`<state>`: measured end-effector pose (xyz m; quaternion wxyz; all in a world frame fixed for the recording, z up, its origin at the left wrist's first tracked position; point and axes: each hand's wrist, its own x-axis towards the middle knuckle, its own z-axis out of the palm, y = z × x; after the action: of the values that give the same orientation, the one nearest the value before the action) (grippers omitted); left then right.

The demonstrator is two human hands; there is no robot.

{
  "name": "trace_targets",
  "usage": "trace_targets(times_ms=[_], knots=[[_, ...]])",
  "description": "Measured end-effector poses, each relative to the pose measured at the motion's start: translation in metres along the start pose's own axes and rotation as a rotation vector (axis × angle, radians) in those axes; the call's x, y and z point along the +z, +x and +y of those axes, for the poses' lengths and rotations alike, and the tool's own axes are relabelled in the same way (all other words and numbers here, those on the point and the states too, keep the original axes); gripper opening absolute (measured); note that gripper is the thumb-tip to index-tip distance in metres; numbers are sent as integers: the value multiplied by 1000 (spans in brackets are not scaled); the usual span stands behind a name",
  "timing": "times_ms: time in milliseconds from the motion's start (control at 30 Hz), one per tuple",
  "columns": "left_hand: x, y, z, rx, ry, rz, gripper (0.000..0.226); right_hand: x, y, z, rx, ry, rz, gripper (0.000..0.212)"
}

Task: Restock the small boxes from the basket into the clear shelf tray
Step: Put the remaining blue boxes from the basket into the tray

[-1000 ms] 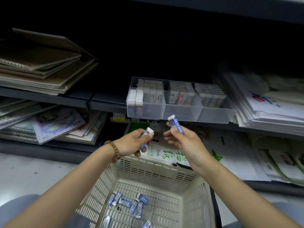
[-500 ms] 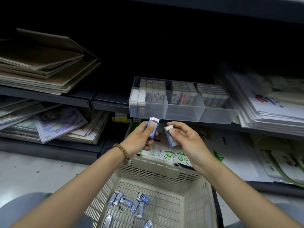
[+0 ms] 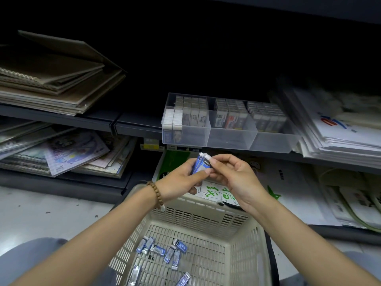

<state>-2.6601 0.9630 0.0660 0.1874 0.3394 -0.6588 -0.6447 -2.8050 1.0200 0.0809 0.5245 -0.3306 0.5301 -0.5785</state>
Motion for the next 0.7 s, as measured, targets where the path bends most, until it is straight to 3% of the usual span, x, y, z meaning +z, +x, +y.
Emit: trace_targets(times_ms=[100, 400, 533, 700], knots=[[-3, -1, 1, 38, 20, 11, 36, -1, 0, 0, 19, 39, 3, 12], [-26, -6, 18, 166, 11, 116, 35, 3, -4, -24, 8, -43, -161, 46], [-36, -9, 29, 201, -46, 169, 44, 14, -1, -38, -3, -48, -201, 48], [-53, -8, 43, 323, -92, 355, 43, 33, 14, -64, -34, -108, -250, 40]])
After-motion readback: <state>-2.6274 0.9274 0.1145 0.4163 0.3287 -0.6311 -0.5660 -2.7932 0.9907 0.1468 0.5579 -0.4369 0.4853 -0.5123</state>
